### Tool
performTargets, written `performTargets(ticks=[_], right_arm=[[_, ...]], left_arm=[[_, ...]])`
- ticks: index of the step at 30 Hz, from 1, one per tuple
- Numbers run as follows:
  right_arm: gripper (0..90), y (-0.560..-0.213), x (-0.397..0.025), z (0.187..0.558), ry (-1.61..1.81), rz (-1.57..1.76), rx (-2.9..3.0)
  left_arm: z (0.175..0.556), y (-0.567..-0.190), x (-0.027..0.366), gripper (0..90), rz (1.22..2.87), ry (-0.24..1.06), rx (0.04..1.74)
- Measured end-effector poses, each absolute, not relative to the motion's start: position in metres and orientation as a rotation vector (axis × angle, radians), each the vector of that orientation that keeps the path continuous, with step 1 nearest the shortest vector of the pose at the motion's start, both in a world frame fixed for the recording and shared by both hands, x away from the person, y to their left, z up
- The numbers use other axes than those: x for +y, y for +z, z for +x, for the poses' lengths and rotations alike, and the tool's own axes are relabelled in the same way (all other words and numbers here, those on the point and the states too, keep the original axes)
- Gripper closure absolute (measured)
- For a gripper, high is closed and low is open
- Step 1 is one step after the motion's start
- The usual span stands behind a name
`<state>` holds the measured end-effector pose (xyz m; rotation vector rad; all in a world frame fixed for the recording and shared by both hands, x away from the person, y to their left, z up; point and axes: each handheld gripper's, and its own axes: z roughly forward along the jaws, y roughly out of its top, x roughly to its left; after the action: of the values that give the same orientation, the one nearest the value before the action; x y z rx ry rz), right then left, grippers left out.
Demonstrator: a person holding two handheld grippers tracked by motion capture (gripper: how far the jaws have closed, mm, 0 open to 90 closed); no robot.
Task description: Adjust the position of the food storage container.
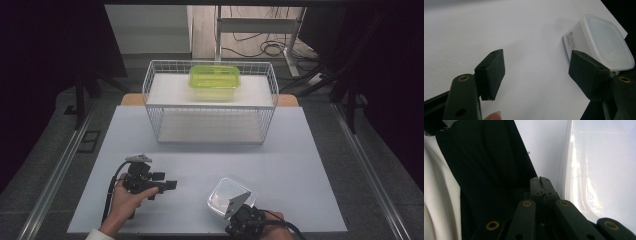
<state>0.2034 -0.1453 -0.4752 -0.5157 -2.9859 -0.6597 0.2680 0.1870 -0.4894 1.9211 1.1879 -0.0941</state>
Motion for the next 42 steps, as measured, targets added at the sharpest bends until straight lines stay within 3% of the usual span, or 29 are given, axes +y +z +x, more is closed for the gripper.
performTargets(ticks=[16, 32, 42], right_arm=[[88.9, -0.477, -0.156, 0.226, -0.685, -0.632, -3.039], [88.9, -0.478, -0.162, 0.273, -0.759, -0.801, -3.053], [88.9, -0.472, -0.162, 0.268, -0.795, -0.793, -3.037]], left_arm=[[0.268, -0.490, 0.186, 27.5, 1.924, -0.087, 1.195], [0.267, -0.490, 0.185, 28.1, 1.927, -0.080, 1.188], [0.267, -0.490, 0.186, 28.0, 1.928, -0.078, 1.187]])
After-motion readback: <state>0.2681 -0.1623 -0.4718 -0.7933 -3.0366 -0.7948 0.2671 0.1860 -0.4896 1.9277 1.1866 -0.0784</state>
